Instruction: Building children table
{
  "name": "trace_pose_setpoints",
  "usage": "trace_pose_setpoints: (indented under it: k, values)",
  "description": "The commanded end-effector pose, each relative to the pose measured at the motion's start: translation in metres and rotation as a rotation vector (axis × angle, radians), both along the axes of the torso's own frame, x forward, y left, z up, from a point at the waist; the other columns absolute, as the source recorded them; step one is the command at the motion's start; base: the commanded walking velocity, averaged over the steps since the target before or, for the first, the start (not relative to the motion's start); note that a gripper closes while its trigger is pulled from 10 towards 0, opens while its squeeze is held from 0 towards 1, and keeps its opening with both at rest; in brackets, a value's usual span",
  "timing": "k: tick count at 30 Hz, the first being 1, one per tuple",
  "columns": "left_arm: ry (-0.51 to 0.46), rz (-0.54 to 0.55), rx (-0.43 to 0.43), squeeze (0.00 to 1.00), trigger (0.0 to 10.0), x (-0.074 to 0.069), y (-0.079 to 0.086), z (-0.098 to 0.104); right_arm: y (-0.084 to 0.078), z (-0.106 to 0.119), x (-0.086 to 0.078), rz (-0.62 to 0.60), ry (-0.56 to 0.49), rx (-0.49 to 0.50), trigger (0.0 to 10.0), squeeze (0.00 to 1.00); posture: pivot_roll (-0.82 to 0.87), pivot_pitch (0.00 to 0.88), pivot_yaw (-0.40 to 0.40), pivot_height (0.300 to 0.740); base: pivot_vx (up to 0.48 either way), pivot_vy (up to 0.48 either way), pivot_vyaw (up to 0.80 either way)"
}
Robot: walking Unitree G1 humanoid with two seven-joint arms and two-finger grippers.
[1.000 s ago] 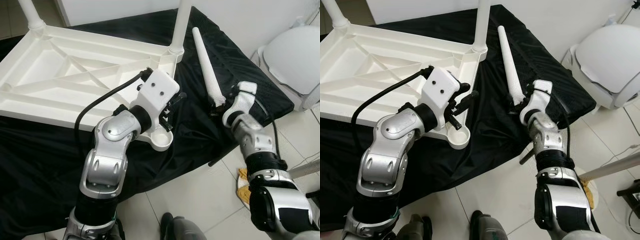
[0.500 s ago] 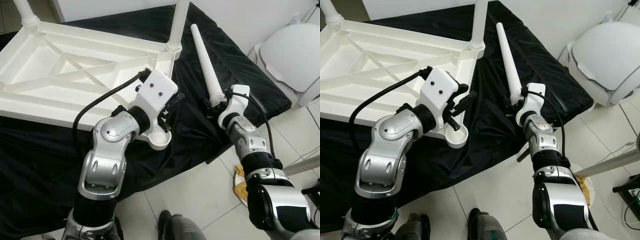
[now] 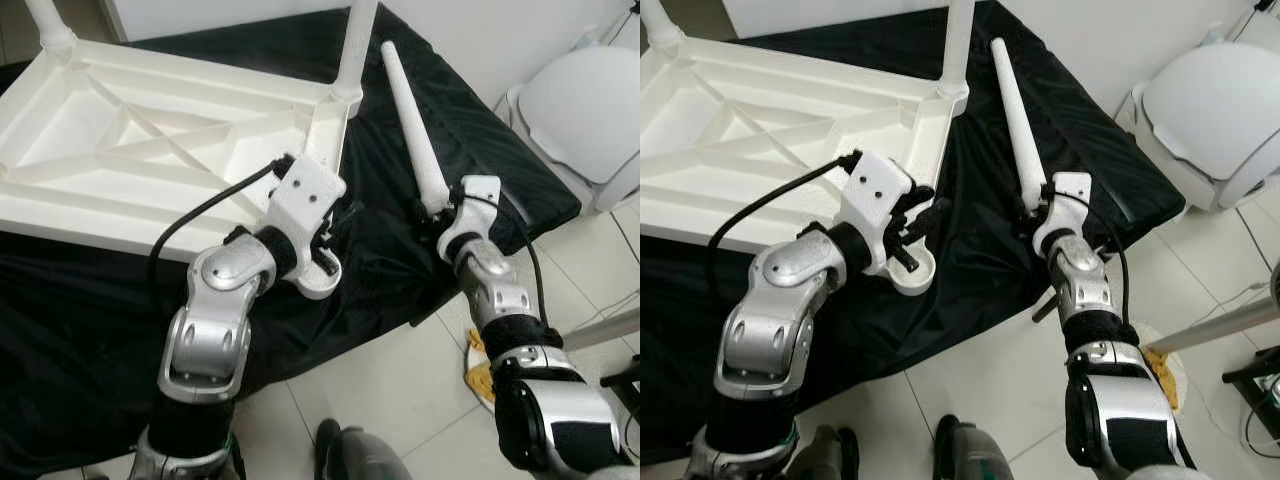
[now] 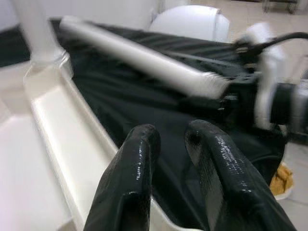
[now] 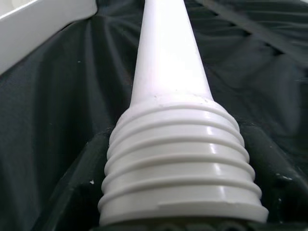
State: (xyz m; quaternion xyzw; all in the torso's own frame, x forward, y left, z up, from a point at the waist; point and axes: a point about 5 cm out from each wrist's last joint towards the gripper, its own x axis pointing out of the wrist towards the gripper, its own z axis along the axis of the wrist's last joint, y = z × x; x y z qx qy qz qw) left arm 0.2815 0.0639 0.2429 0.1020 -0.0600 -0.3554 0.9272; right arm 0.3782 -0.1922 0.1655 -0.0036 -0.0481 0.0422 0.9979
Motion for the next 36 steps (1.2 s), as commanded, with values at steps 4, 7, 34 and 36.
trace_pose_setpoints:
  k: [4, 7, 34, 36]
  values:
    - [-0.012, 0.208, -0.042, 0.00, 10.0, 0.012, 0.010, 0.000, -0.005, 0.004, -0.006, -0.039, -0.085, 0.028, 0.0, 0.00, -0.04, 0.172, -0.083, 0.740, 0.000, 0.000, 0.00]
    - [0.037, 0.224, -0.096, 0.00, 10.0, 0.018, 0.014, 0.001, -0.006, 0.007, -0.008, -0.056, -0.132, 0.045, 0.0, 0.00, -0.05, 0.159, -0.074, 0.740, 0.000, 0.000, 0.00]
    - [0.003, 0.069, -0.336, 1.00, 10.0, 0.034, 0.006, 0.028, -0.024, 0.044, -0.016, -0.125, -0.361, 0.036, 10.0, 0.00, -0.10, 0.042, -0.005, 0.740, 0.000, 0.000, 0.00]
    - [0.001, 0.056, -0.353, 1.00, 10.0, 0.034, 0.006, 0.030, -0.025, 0.047, -0.017, -0.122, -0.382, 0.035, 10.0, 0.00, -0.10, 0.040, -0.005, 0.740, 0.000, 0.000, 0.00]
